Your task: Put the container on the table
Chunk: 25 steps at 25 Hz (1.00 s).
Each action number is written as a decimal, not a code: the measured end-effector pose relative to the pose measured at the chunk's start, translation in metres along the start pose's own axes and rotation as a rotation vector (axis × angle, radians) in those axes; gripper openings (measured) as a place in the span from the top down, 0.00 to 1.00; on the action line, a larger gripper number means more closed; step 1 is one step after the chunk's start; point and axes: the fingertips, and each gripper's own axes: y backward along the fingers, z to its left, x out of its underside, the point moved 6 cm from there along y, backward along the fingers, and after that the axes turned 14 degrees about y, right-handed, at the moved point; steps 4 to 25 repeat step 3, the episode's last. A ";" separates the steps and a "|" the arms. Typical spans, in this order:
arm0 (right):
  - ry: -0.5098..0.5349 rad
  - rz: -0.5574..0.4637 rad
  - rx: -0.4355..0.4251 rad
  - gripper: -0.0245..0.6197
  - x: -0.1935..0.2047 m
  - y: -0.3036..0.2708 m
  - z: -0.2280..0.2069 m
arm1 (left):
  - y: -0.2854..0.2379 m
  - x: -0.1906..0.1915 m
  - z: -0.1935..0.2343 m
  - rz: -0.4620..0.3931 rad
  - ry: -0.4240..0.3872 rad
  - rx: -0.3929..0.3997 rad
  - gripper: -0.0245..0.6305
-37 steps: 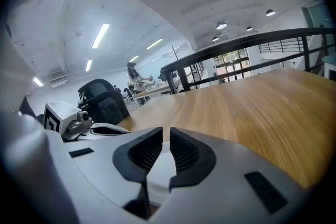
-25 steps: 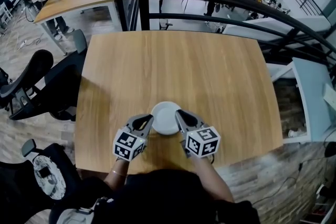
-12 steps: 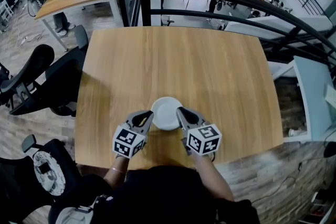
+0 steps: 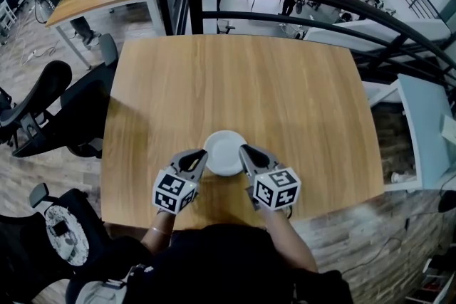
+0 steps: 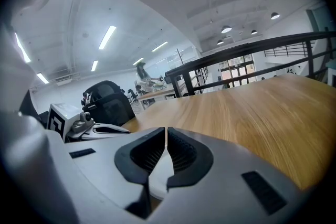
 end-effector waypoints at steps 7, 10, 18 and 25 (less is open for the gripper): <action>0.006 0.004 0.001 0.92 -0.001 0.001 0.000 | 0.000 0.001 -0.001 0.004 0.001 0.000 0.92; 0.006 0.004 0.001 0.92 -0.001 0.001 0.000 | 0.000 0.001 -0.001 0.004 0.001 0.000 0.92; 0.006 0.004 0.001 0.92 -0.001 0.001 0.000 | 0.000 0.001 -0.001 0.004 0.001 0.000 0.92; 0.006 0.004 0.001 0.92 -0.001 0.001 0.000 | 0.000 0.001 -0.001 0.004 0.001 0.000 0.92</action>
